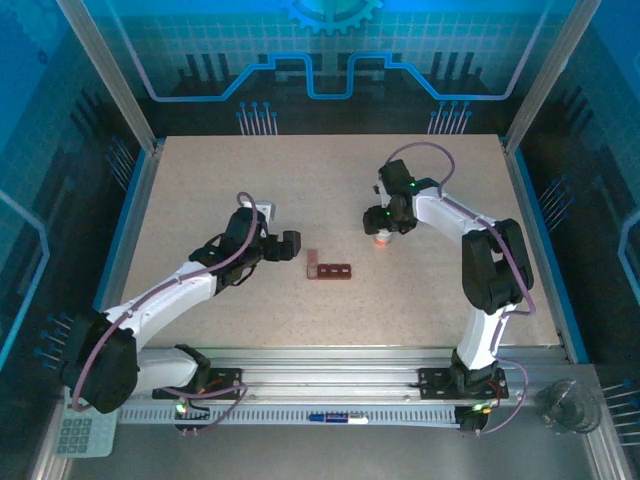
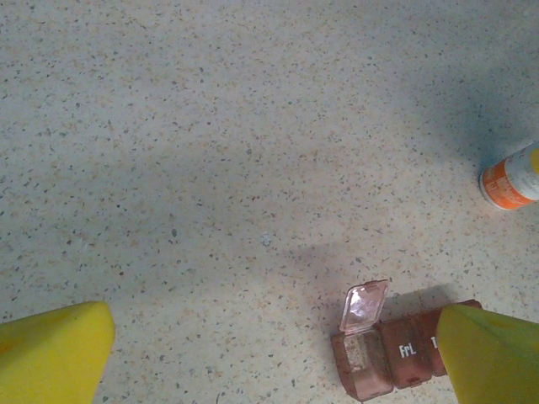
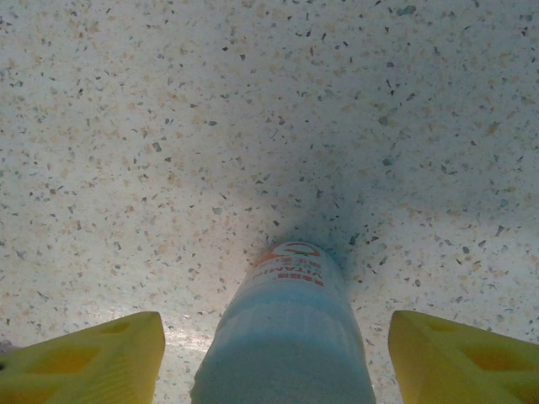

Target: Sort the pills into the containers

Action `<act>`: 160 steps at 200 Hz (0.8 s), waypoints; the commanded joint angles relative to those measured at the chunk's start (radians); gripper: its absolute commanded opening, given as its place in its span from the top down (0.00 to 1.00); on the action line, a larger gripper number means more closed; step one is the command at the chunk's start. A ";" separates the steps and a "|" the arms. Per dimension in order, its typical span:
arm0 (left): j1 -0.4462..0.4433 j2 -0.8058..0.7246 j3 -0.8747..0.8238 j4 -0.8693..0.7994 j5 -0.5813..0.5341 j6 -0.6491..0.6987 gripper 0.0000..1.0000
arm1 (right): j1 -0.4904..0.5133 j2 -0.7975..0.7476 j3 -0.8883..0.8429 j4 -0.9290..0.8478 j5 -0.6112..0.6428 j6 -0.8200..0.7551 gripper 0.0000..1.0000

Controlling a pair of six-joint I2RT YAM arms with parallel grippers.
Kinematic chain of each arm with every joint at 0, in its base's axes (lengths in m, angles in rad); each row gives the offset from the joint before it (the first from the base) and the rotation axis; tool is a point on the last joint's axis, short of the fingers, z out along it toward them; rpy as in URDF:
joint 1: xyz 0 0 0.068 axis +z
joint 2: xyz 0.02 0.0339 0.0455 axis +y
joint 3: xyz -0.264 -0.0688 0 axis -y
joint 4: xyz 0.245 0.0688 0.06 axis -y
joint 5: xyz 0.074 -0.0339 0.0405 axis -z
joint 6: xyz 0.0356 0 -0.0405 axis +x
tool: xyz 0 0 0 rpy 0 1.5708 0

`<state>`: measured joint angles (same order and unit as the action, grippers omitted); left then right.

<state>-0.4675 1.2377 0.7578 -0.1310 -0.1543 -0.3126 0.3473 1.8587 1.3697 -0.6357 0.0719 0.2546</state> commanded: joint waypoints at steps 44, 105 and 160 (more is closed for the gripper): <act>0.004 0.011 0.053 -0.051 0.031 0.007 0.01 | -0.013 0.033 0.000 0.006 -0.010 -0.010 0.39; 0.004 0.023 0.061 -0.053 0.047 0.006 0.01 | -0.018 0.047 -0.017 0.022 -0.021 -0.014 0.49; 0.005 0.026 0.058 -0.028 0.056 0.002 0.01 | -0.027 0.023 -0.033 0.024 -0.037 -0.015 0.64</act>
<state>-0.4675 1.2537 0.7845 -0.1680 -0.1215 -0.3130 0.3378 1.8915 1.3617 -0.6010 0.0605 0.2420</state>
